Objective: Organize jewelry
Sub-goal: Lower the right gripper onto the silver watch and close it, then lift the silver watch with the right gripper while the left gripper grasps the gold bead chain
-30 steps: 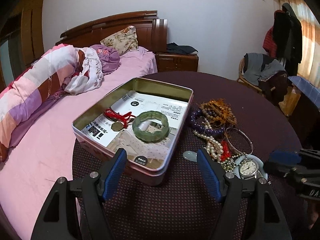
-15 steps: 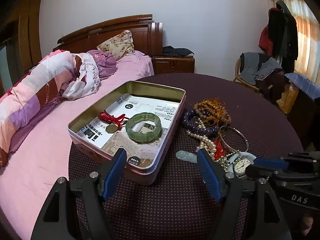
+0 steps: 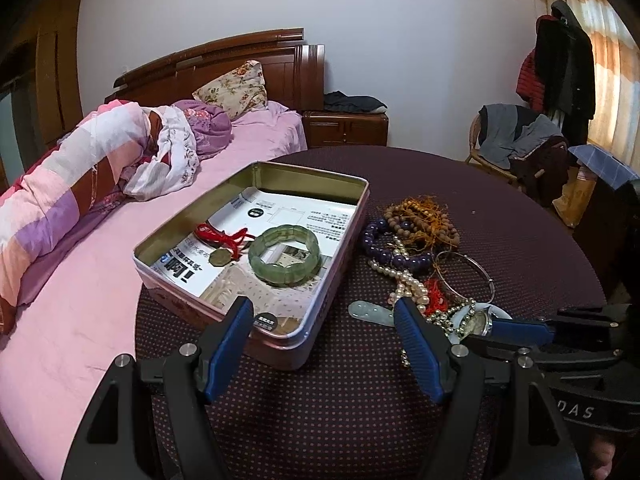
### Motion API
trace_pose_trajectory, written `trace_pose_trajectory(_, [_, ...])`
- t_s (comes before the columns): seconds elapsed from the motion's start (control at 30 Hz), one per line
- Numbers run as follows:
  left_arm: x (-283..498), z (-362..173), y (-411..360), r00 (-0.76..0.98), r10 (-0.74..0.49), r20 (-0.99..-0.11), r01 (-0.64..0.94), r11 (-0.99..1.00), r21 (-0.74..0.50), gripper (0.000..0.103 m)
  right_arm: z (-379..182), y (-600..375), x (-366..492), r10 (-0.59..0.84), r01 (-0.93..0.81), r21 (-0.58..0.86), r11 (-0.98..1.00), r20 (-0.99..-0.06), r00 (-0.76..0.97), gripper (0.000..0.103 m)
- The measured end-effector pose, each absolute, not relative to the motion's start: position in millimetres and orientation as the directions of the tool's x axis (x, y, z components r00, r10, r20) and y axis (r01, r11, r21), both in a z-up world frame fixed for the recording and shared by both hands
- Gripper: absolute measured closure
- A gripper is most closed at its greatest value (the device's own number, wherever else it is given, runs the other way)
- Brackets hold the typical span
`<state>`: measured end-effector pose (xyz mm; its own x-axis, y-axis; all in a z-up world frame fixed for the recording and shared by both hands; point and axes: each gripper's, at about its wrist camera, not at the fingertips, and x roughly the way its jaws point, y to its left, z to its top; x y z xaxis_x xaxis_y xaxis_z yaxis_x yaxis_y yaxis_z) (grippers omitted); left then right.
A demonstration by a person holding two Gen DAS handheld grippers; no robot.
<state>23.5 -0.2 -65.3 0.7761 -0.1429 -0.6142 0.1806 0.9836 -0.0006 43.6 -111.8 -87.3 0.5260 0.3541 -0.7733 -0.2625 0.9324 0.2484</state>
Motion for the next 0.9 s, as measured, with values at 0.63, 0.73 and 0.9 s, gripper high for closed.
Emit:
trace_pose_trajectory(0.63, [30.0,-59.2,19.3,0.789,-0.103,-0.606,0.117,0.993,-0.016,0.03,-67.9,-111.2,38.1,0.326,-0.281,0.191,0.941,-0.739,0.59,0.09])
trace_pose_trajectory(0.73, [28.8,-57.4,13.1,0.783,-0.131,-0.608,0.146,0.989,-0.025,0.03,-57.7,-121.1,36.9,0.296,-0.256,0.168,0.952,-0.717,0.632,0.09])
trace_pose_trajectory(0.9, [23.9,-56.6,-5.2,0.777,-0.171,-0.606,0.206,0.979,-0.012,0.03,-46.5,-143.7,40.4,0.264,-0.203,0.171,0.964,-0.689,0.675,0.09])
